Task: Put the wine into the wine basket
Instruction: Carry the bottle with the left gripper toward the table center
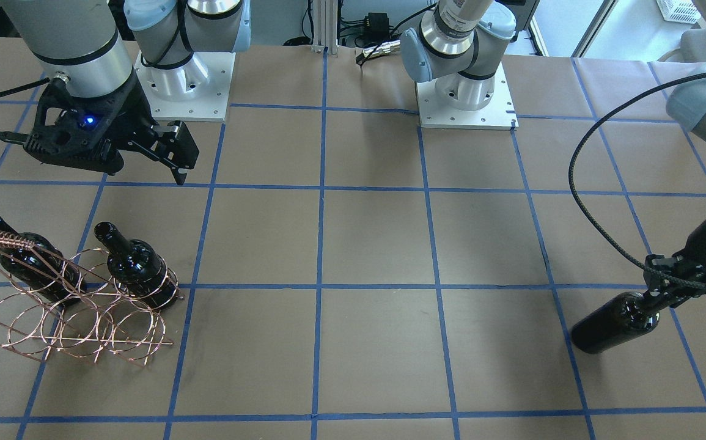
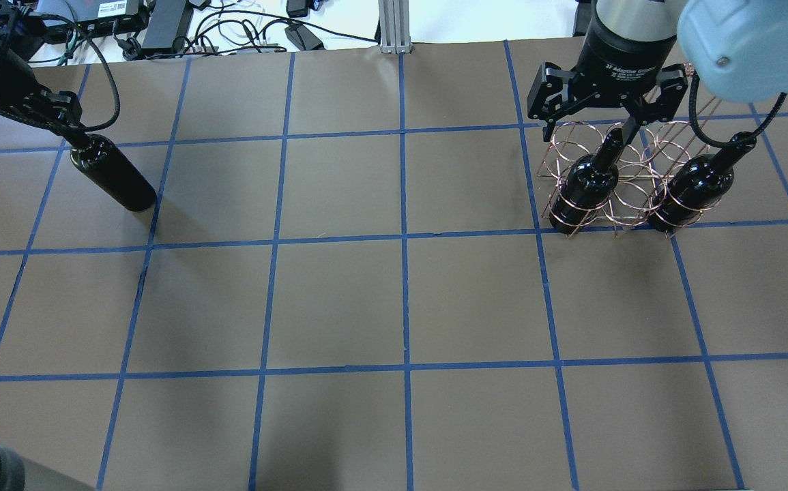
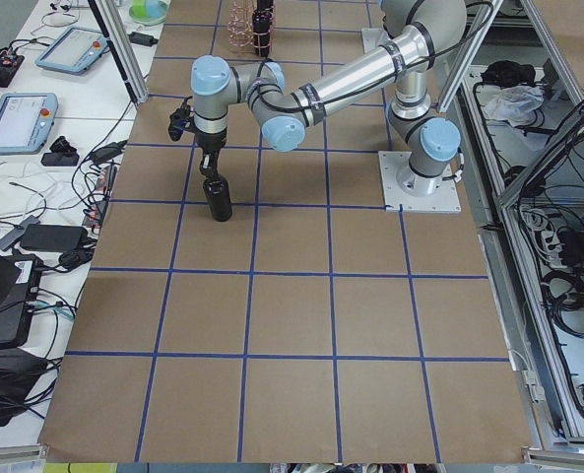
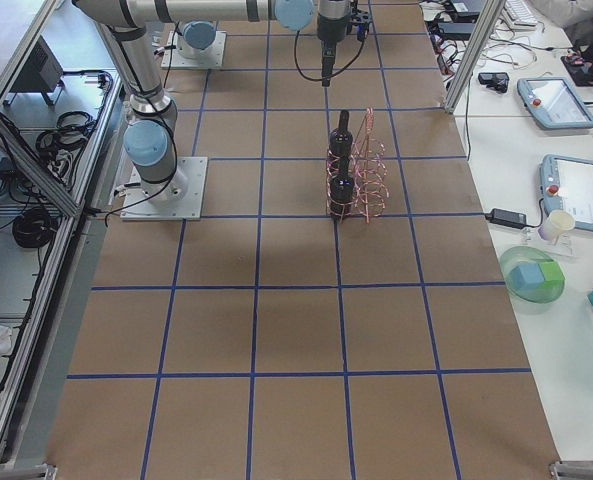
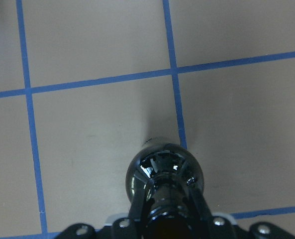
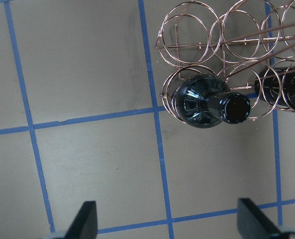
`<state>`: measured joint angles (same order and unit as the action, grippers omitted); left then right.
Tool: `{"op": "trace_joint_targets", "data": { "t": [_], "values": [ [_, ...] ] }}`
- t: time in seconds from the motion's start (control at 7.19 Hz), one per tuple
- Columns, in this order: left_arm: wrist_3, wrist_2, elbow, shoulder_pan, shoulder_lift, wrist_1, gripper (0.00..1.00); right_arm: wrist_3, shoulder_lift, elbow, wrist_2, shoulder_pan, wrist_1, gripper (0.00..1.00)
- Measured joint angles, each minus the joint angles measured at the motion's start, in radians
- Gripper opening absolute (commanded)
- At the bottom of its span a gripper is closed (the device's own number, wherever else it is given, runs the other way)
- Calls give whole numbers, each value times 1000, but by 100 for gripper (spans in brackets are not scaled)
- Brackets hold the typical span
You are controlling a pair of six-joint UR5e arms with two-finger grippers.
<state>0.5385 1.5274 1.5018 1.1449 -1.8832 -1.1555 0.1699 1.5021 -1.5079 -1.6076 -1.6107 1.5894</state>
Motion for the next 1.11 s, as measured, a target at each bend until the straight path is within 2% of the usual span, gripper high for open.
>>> {"op": "trace_joint_targets", "data": {
  "t": [0.28, 0.56, 0.83, 1.11],
  "values": [
    [-58, 9, 0, 23, 53, -46, 30, -1, 0, 0, 1, 0, 1, 100],
    [-178, 15, 2, 103, 129, -135, 30, 0, 0, 0, 0, 0, 0, 100],
    [-380, 16, 23, 226, 206, -204, 27, -1, 0, 0, -2, 0, -2, 100],
    [-634, 48, 72, 396, 259, -224, 27, -1, 0, 0, -3, 1, -3, 100]
  ]
}}
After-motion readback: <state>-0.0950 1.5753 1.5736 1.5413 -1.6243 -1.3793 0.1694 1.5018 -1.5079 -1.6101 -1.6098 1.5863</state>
